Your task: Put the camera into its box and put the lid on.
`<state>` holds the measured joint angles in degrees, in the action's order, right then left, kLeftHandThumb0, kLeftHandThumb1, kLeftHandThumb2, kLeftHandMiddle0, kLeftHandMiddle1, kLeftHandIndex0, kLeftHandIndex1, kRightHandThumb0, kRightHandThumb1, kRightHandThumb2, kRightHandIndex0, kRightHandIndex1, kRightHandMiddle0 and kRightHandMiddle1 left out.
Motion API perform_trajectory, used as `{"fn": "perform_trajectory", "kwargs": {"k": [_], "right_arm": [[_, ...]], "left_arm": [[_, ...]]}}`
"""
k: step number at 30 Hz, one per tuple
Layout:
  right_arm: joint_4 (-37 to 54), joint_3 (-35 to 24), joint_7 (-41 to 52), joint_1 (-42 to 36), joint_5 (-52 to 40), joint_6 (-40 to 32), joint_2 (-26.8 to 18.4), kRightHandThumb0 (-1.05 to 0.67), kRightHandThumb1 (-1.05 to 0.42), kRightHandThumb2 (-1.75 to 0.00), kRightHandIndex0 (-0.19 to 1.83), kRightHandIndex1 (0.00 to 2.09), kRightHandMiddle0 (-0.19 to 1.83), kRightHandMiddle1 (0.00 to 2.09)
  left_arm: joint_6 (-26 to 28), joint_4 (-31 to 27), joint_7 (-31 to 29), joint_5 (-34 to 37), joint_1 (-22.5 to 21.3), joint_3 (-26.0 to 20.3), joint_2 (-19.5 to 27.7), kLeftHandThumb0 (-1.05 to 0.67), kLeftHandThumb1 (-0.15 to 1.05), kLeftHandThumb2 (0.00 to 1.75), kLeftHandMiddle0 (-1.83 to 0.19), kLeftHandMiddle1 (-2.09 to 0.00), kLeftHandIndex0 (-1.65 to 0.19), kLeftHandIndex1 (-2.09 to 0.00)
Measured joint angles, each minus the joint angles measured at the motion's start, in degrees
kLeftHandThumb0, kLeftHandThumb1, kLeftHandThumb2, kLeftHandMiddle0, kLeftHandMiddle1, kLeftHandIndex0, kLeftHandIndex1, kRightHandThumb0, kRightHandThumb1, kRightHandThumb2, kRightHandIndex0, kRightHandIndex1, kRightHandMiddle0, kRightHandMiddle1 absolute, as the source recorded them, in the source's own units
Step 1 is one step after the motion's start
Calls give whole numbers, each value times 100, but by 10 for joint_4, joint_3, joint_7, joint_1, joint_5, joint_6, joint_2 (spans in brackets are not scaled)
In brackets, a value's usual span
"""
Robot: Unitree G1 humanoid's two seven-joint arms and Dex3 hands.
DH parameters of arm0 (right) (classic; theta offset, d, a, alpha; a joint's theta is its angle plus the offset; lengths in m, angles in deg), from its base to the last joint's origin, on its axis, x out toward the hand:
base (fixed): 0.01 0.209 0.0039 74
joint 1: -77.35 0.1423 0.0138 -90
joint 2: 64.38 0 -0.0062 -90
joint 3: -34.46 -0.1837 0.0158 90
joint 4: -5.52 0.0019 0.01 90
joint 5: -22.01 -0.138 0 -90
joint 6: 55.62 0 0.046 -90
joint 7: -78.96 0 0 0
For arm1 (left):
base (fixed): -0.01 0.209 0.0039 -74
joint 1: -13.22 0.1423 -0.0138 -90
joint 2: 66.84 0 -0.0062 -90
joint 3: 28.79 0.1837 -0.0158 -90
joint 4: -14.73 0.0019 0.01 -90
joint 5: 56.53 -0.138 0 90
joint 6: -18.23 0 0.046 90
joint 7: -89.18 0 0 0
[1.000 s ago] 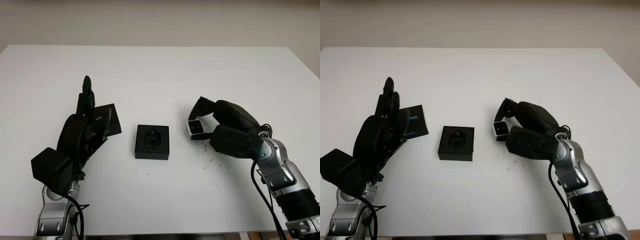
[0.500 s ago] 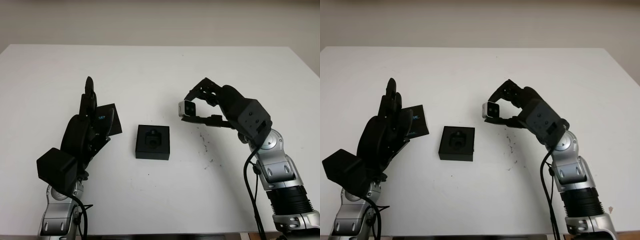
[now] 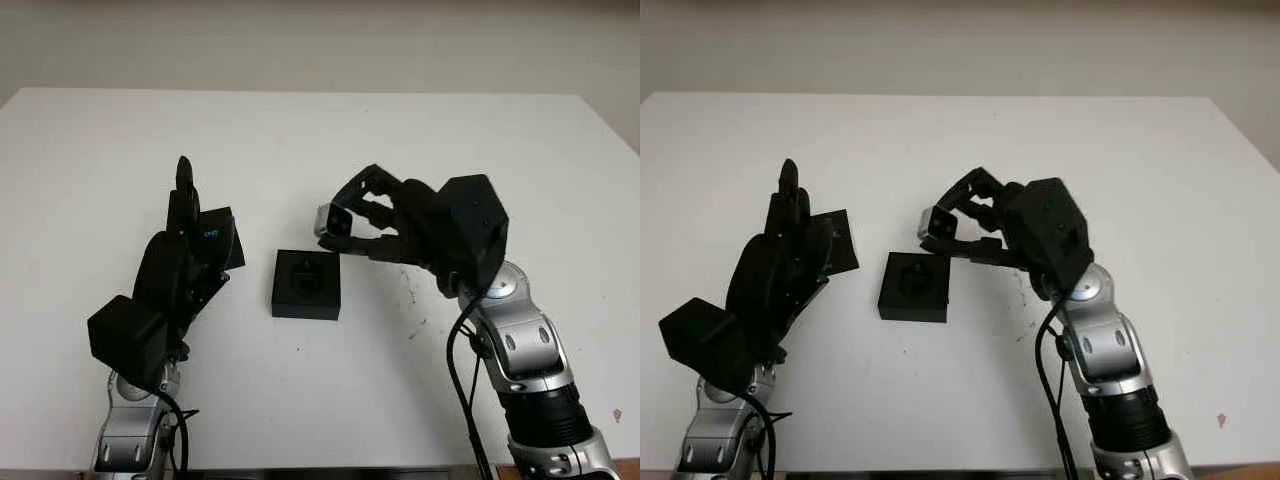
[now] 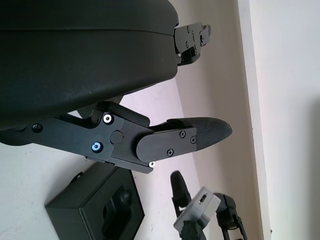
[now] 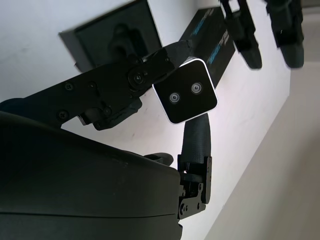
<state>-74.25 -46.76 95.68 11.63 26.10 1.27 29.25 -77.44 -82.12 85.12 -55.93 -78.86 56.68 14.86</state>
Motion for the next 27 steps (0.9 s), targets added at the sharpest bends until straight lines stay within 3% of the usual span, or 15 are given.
{"fn": "perform_trajectory", "kwargs": {"k": [8,17,27], "right_arm": [[1,43,-9,1,19,-43,17,-21,-105,-13,23,8,21,209],[-14,67,-7,2,38,-52,17,-21,-104,-16,22,8,40,209],[-24,77,16,13,63,-58,-4,-22,-104,-13,24,9,36,209]], "left_arm": [[0,0,2,1,-5,0,-3,-55,105,55,19,0,19,0],[0,-2,2,7,-5,0,-8,-56,105,55,19,0,19,0],[2,-5,3,5,-5,0,-8,-57,105,55,19,0,19,0]]}}
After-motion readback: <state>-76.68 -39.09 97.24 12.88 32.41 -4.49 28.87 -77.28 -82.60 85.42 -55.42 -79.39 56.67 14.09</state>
